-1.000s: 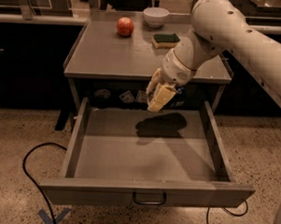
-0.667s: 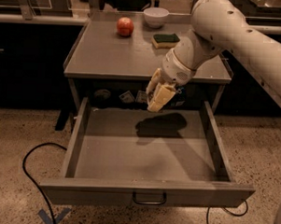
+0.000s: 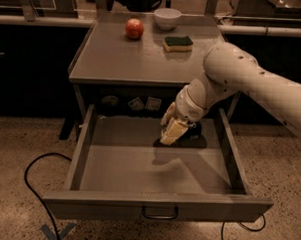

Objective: Place pepsi can into top drawer

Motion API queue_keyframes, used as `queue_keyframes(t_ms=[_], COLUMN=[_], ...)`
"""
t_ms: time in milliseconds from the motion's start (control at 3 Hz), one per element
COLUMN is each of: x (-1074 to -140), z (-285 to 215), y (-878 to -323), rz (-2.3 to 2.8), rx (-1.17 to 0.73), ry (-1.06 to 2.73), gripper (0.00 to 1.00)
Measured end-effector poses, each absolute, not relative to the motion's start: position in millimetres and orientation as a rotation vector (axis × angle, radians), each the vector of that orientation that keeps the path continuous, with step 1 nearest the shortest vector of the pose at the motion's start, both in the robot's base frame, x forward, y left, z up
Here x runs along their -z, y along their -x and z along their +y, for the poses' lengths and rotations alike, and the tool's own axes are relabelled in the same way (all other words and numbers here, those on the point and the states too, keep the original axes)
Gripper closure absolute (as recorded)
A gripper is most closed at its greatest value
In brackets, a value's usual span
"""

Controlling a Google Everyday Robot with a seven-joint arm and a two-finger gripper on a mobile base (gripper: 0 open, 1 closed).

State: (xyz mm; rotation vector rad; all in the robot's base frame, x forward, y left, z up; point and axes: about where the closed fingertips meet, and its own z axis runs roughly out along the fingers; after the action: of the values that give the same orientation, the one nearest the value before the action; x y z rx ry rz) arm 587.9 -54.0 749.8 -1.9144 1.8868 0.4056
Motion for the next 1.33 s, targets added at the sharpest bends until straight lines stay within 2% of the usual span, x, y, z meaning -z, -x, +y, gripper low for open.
queue_keyframes(t_ms=[667, 1333], x=[-646, -631], z=[-63, -61], y=[-574, -570], rz=[2.012, 2.029], rx=[-0.590, -0.616], ry=[1.693, 1.685], gripper=[1.00, 1.00])
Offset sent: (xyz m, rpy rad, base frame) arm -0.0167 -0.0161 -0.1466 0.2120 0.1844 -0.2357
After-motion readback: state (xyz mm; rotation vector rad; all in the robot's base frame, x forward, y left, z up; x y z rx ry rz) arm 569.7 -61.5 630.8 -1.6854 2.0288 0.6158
